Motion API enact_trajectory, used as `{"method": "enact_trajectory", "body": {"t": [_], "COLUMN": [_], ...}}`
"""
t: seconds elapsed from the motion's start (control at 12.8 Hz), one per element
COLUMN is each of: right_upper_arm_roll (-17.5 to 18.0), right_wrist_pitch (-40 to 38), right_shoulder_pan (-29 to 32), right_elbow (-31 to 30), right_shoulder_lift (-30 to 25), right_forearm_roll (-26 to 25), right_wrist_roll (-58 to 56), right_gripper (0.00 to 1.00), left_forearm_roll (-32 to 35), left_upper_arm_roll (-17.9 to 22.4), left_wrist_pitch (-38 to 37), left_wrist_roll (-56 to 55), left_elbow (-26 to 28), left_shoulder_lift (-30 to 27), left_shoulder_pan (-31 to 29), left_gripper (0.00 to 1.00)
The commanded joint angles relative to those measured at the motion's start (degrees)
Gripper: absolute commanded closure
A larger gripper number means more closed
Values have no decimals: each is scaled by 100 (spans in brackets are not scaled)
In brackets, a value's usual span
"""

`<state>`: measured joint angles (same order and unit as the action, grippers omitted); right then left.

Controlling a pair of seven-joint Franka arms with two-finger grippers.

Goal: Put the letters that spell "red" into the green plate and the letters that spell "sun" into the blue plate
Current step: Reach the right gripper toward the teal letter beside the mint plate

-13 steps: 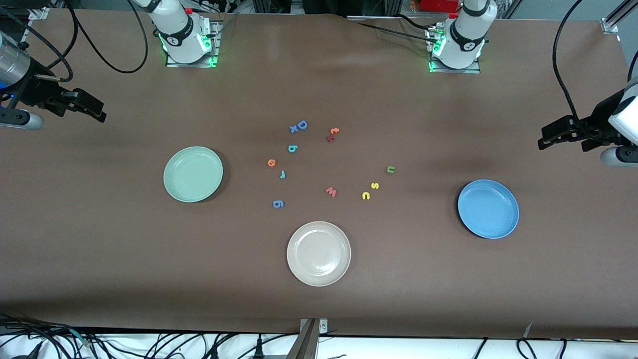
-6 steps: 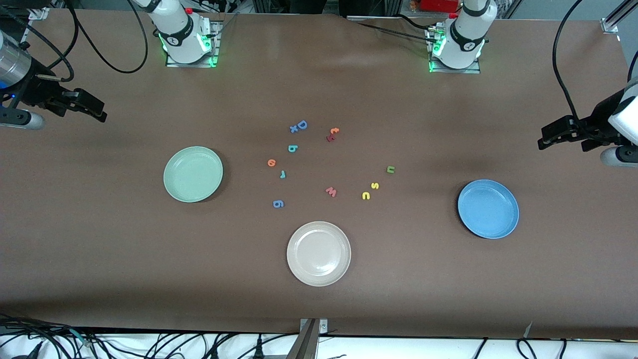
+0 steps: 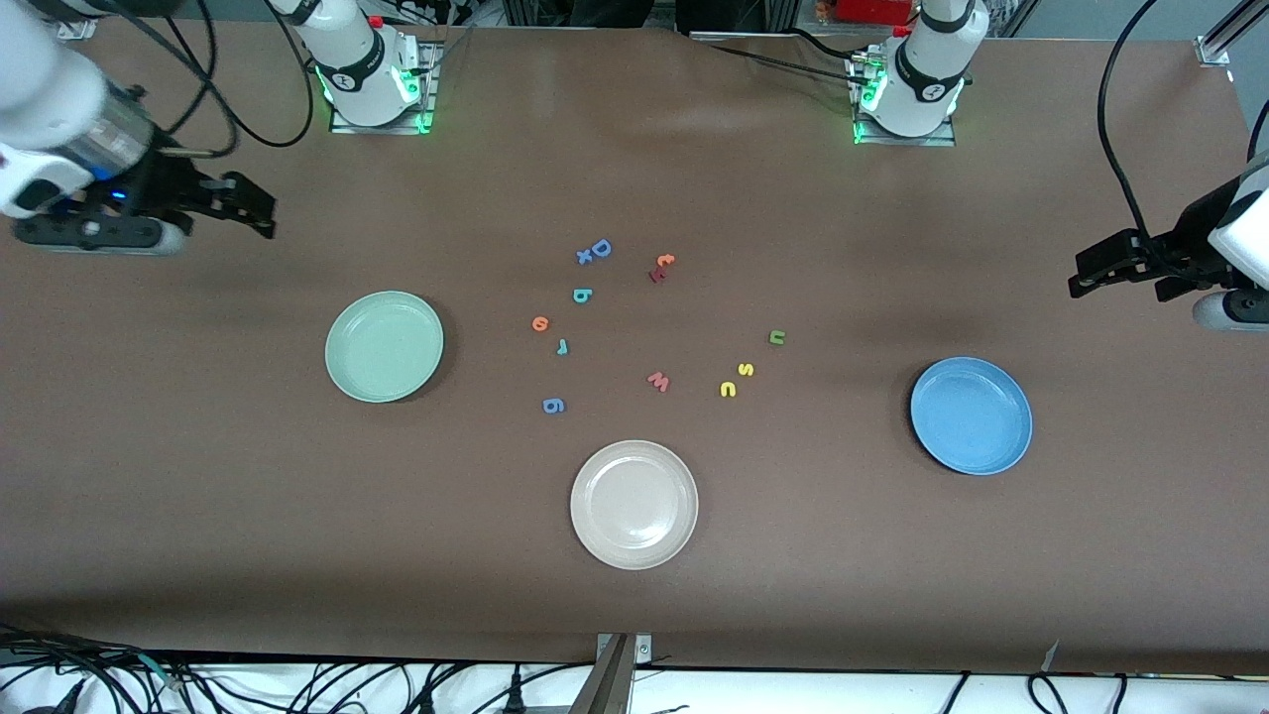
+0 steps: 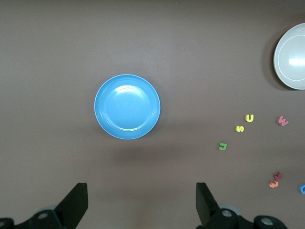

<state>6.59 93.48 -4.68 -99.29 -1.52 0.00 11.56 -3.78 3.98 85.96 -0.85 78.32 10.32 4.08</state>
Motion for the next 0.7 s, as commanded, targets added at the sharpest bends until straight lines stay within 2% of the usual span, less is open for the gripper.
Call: {"method": "enact_trajectory", "body": {"t": [0.0,0.23,0.63], "right_upper_arm_roll": [280,299,299], "right_wrist_pitch": [187,644,1487], "right_shoulder_pan": [-269,-813,-1693], "right_elbow": [59,50,-99], "right_shoulder_lift": [616,1188,1856], "right_forearm_roll": [70,79,88], "right_wrist_roll": [355,1275,4008], "right_gripper": [0,0,0], "left_forearm_roll": [-26,0,-52], "left_upper_arm_roll": [-3,-3,23], "left_wrist_pitch": [8,17,201], "left_wrist_roll": [-223,-223,-144], "left_elbow": [-80,-88,-106], "left_shoulder_lift": [-13,-4,110], "left_shoulder_pan": [93,111,41], "left_gripper": [0,0,0]}}
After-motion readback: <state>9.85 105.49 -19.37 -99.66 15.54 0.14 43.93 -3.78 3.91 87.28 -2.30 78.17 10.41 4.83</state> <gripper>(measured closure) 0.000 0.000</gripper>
